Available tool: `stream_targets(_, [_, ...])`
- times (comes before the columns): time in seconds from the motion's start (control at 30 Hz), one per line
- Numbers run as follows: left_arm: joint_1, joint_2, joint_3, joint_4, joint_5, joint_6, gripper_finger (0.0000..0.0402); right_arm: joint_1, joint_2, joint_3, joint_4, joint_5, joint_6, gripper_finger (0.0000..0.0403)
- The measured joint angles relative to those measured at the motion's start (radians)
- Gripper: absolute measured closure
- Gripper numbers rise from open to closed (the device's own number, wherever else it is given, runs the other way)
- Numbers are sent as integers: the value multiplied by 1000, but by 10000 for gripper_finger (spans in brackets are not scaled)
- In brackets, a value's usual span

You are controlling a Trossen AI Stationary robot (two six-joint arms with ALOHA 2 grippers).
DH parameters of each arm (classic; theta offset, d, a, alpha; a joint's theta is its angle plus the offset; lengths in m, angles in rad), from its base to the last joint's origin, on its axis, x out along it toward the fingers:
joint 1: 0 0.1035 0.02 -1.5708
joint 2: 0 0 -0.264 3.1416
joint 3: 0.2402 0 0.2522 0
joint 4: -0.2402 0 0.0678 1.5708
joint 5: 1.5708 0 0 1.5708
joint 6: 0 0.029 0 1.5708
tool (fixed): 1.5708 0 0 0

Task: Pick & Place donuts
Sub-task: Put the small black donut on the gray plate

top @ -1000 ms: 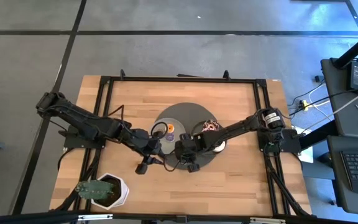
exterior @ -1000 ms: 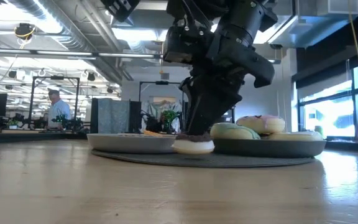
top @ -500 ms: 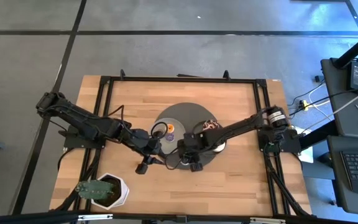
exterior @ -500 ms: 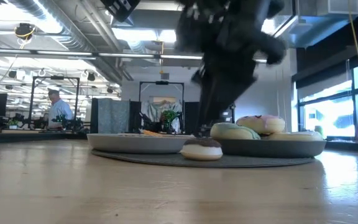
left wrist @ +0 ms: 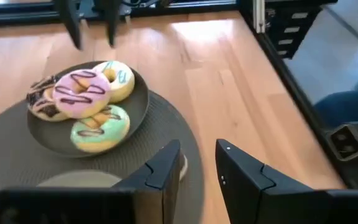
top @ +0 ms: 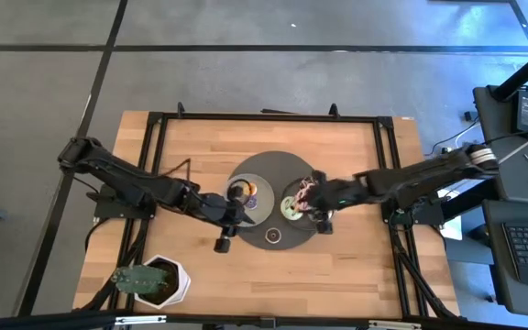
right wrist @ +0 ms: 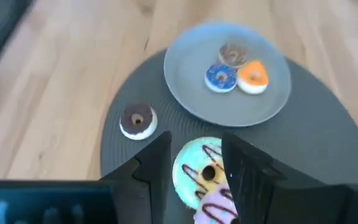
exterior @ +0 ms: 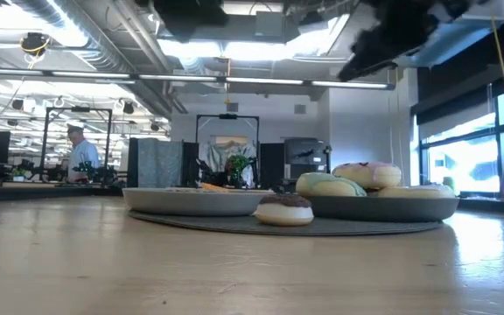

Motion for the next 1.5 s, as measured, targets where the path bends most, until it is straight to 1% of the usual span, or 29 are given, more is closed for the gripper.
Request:
stream_targets(0.07, [8, 47, 0, 43, 9, 39, 302, 0, -99, -98, 70, 3, 21, 261])
stream_targets(0.17, [24, 134, -1, 143, 30, 93, 299, 0, -221, -207, 147, 2, 23, 261])
stream_targets(0.27, [42, 218, -1, 225, 27, 139, 295, 0, -316, -261, 180, 2, 20, 261])
stream_targets(0.43, [78, 347, -2, 303, 26, 122, 292, 0, -402, -294, 187, 1, 13, 261])
stream_targets(0.6, [115, 437, -1, 345, 25, 109, 296, 0, -404, -298, 176, 1, 11, 261])
stream_targets(0.73, [131, 474, -1, 350, 27, 71, 299, 0, -386, -298, 174, 0, 12, 261])
stream_targets(0.93, [129, 482, 0, 347, 60, 35, 299, 0, -365, -298, 174, 0, 12, 261])
stream_targets(1.17, [103, 482, 0, 387, 55, -56, 299, 0, -365, -298, 174, 0, 12, 261])
stream_targets(1.33, [81, 482, 0, 437, 53, -60, 300, 0, -365, -298, 174, 0, 12, 261])
stream_targets(1.4, [74, 482, 0, 446, 55, -39, 299, 0, -365, -298, 174, 0, 12, 261])
stream_targets(1.5, [76, 482, 40, 371, 30, -58, 301, 0, -365, -298, 174, 0, 12, 261])
